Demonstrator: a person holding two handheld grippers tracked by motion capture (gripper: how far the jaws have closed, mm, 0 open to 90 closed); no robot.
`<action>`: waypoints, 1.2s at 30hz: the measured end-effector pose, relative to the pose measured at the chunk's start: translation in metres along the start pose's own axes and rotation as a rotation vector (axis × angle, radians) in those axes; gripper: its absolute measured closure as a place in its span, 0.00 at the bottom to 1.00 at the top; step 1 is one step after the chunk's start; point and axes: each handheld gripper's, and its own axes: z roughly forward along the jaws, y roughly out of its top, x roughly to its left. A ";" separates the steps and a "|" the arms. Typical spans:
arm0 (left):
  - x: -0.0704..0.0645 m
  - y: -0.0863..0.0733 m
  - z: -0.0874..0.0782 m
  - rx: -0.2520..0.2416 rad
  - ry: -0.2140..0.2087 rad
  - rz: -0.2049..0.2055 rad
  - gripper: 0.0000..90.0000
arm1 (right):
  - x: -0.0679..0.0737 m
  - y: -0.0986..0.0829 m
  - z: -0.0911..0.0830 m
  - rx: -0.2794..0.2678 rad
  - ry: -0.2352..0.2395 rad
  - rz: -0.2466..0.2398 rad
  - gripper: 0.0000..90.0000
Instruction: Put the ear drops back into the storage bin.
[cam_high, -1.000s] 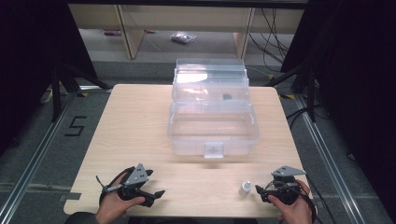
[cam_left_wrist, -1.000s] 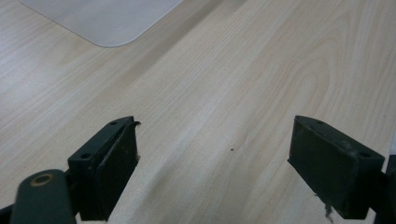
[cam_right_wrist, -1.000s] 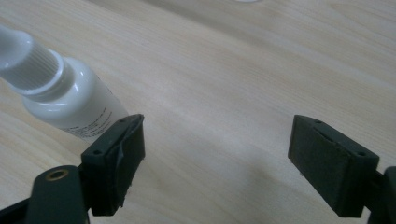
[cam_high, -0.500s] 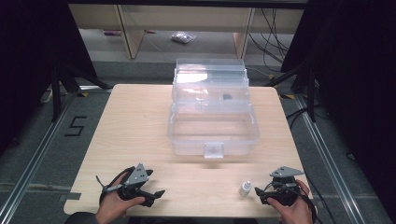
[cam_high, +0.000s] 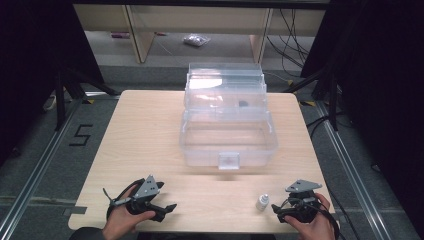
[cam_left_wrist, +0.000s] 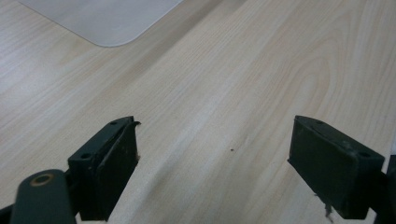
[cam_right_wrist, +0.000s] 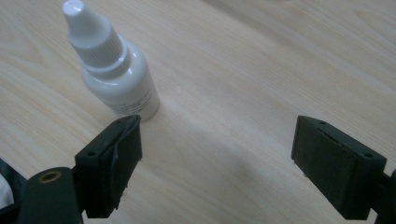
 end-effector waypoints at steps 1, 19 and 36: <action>0.000 0.000 0.000 -0.004 0.000 -0.004 0.17 | 0.000 0.000 0.000 0.003 0.000 -0.015 0.19; 0.000 -0.001 0.002 -0.003 -0.006 -0.015 0.17 | 0.022 0.008 -0.007 0.039 0.062 -0.075 0.20; 0.001 -0.001 0.002 -0.001 -0.002 -0.014 0.17 | 0.035 0.030 0.004 0.112 0.064 -0.204 0.28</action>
